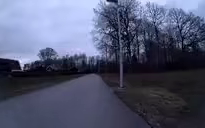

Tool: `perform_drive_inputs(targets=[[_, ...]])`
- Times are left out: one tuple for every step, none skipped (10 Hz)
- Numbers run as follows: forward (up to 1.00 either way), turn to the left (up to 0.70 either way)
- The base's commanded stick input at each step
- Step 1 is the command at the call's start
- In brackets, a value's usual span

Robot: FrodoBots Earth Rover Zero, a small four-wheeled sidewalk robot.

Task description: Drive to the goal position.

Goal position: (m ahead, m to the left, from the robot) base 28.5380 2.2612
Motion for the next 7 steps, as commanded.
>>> perform_drive_inputs(targets=[[0.7, 0.0], [0.7, 0.0], [0.7, 0.0], [0.7, 0.0], [0.7, 0.0], [0.7, 0.0], [0.7, 0.0]])
